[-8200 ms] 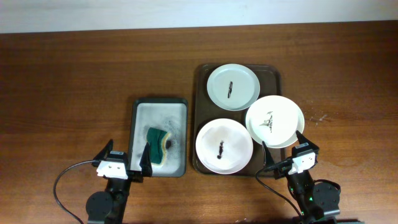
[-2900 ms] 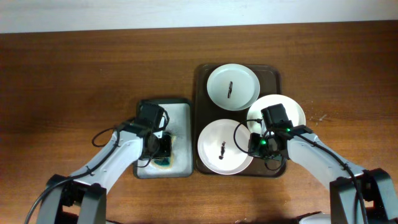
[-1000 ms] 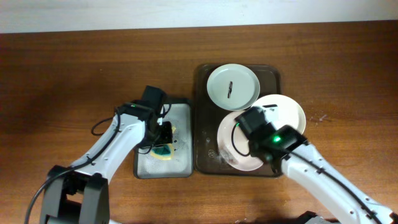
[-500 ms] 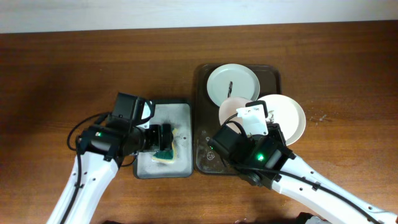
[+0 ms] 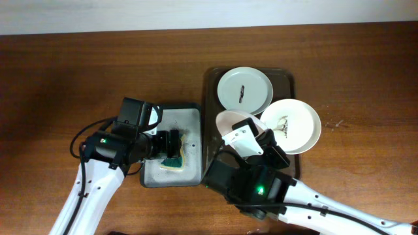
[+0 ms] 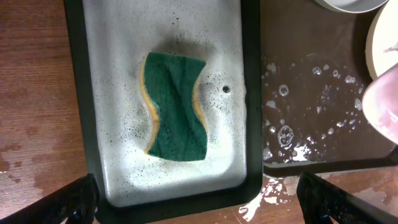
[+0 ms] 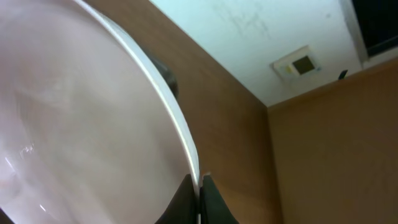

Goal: Clean dirty plates on tray and stack at the side
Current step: 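Lift the cleaned plate with the right gripper and carry it right, then set the plate down on the table right of the tray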

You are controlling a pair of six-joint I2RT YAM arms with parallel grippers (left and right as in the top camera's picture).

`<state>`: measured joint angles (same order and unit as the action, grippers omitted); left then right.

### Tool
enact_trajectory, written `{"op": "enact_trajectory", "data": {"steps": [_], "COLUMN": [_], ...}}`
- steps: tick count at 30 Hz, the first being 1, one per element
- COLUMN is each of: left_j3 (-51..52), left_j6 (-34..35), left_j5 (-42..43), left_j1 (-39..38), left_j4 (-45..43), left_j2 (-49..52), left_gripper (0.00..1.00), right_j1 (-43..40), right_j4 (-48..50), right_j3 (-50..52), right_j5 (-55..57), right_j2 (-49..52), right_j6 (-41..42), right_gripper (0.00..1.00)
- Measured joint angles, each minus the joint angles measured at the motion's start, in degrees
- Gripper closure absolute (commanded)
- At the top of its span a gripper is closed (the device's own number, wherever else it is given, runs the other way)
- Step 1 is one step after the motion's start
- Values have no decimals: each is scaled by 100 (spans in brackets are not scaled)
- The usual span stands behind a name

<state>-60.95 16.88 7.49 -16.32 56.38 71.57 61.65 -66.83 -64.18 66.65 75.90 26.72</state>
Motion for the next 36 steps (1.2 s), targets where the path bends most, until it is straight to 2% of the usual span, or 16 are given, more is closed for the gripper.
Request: {"op": "enact_trajectory", "data": {"steps": [13,16,18,20,23,25,27,28,32,36], "left_j3": [0,0,0,0,0,0,0,2,2,2], "left_j6": [0,0,0,0,0,0,0,0,0,0], "left_j5": [0,0,0,-2,-2,-2,-7,-2,-4,-7], "left_j1": [0,0,0,0,0,0,4,4,4,7], "left_j4": [0,2,0,0,7,4,-4,2,2,4], "left_j2": [0,0,0,2,0,0,0,0,0,0], "left_gripper": [0,0,0,0,0,0,0,0,0,0], "right_j1": [76,-219,-964,-2166,-4048,-5088,-6924,-7565,-10126,-11165], "right_j4": [-2,11,74,136,595,769,975,994,1290,1565], "right_j3": [-11,-13,-13,-24,-44,-55,-59,-59,-66,-72], "right_j5": [273,-186,-894,-2083,-4339,-5320,-6990,-7396,-8142,-7973], "right_j2": [33,33,57,72,33,-11,-42,-42,48,717], "right_j6": [190,708,1073,1049,-28,-363,-752,-800,-706,-350], "right_gripper": [96,96,96,96,96,96,96,96,96,96]}}
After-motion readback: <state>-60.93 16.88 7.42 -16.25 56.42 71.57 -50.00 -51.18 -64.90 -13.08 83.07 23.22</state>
